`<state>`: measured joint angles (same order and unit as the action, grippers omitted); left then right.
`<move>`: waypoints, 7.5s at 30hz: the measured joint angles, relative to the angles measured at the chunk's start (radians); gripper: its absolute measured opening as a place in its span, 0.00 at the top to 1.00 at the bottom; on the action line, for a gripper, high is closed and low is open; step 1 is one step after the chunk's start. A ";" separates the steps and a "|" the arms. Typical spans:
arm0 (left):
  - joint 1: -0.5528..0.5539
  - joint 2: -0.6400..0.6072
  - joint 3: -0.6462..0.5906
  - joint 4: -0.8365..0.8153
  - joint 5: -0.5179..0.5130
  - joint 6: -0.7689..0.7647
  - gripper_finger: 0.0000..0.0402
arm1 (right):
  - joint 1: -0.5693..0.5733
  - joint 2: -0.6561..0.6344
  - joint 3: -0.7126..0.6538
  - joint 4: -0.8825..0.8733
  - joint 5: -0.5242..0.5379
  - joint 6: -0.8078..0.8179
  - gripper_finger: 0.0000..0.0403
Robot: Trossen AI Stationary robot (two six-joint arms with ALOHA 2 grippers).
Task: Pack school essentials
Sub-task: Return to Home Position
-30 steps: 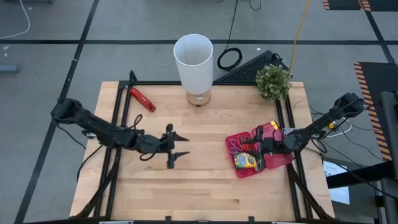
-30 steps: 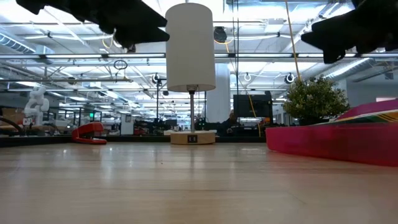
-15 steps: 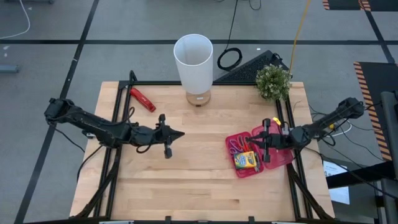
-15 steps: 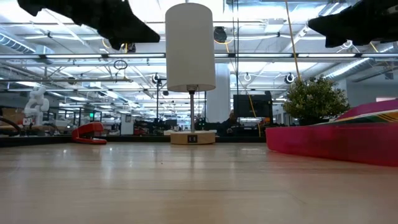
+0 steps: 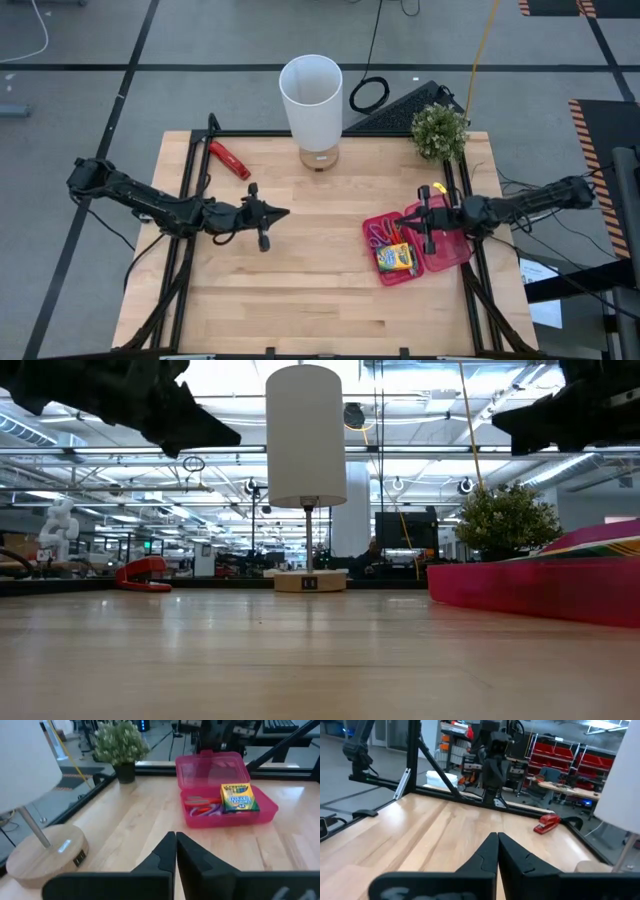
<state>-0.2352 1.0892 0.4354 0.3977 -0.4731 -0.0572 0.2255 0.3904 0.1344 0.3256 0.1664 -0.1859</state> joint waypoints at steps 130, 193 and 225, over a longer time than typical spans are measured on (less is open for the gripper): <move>0.140 -0.852 -0.426 -0.142 0.406 0.128 0.95 | -0.283 -0.388 -0.119 -0.286 -0.243 0.043 1.00; 0.189 -1.082 -0.425 -0.372 0.465 0.128 0.95 | -0.283 -0.388 -0.119 -0.285 -0.242 0.043 1.00; 0.189 -1.082 -0.425 -0.370 0.465 0.129 0.95 | -0.283 -0.387 -0.119 -0.285 -0.242 0.043 1.00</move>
<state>-0.0460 0.0071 0.0103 0.0277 -0.0079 0.0717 -0.0573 0.0032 0.0151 0.0402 -0.0757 -0.1425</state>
